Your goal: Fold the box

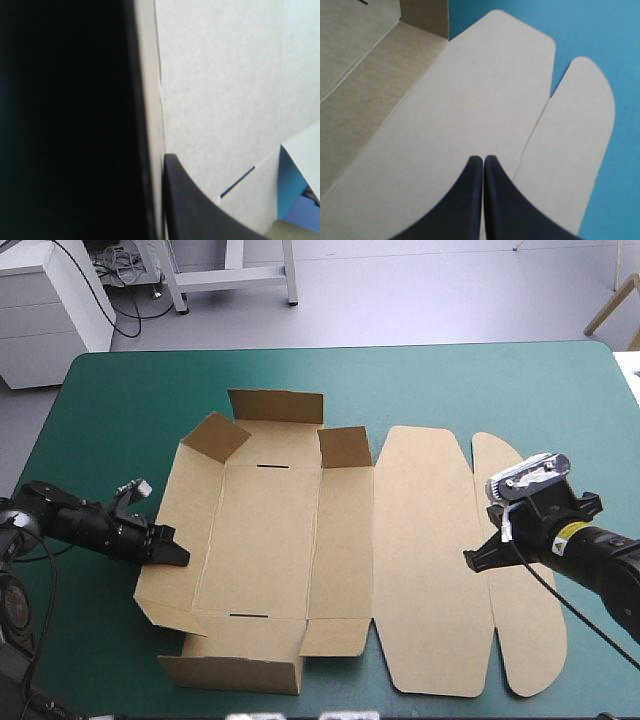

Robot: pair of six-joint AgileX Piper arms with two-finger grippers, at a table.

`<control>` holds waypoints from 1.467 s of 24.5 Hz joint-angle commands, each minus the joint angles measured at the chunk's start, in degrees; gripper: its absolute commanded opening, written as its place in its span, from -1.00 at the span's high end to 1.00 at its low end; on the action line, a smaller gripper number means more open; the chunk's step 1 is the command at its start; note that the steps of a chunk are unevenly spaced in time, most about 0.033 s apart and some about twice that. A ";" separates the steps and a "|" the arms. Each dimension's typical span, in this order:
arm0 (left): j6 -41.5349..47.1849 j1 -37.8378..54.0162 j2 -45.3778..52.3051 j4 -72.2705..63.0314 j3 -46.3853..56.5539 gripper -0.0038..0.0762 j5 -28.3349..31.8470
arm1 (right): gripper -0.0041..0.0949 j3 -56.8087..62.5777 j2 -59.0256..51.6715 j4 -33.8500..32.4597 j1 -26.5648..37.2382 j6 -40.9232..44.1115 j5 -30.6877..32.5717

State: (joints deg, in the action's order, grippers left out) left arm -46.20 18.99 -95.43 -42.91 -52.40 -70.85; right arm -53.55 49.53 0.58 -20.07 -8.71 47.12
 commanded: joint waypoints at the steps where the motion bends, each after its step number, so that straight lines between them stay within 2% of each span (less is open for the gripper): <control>1: -0.47 -0.51 3.74 -1.21 -5.25 0.93 -2.86 | 0.95 -3.95 -2.44 -2.29 0.30 0.24 -2.65; 6: 3.85 -6.17 5.49 5.17 -14.51 0.93 -3.74 | 0.95 -5.28 -4.48 -4.54 0.30 3.29 -2.65; 10: 10.02 -14.45 5.73 16.24 -24.47 0.93 -3.02 | 0.95 -5.37 -5.39 -5.74 0.30 3.87 -2.65; 11: 11.75 -19.53 5.73 23.27 -29.36 0.93 -1.55 | 0.95 -5.37 -5.39 -6.17 0.30 4.60 -2.65; 16: 13.00 -33.30 5.73 39.84 -39.16 0.93 4.23 | 0.95 -5.37 -5.39 -7.94 0.30 6.68 -2.65; 19: 13.00 -39.03 5.73 46.17 -40.30 0.93 8.04 | 0.95 -5.37 -5.39 -9.50 0.30 7.89 -2.65; 24: 12.14 -51.63 5.73 64.79 -40.30 0.93 15.34 | 0.95 -5.37 -5.39 -10.78 0.30 10.53 -2.65; 36: 5.23 -61.78 7.31 68.51 -38.92 0.93 24.32 | 0.95 -5.37 -5.48 -10.98 0.30 13.23 0.44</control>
State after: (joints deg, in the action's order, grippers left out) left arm -39.23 -41.23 -92.03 23.26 -90.58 -51.45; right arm -56.91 44.35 -9.12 -20.03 3.38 50.56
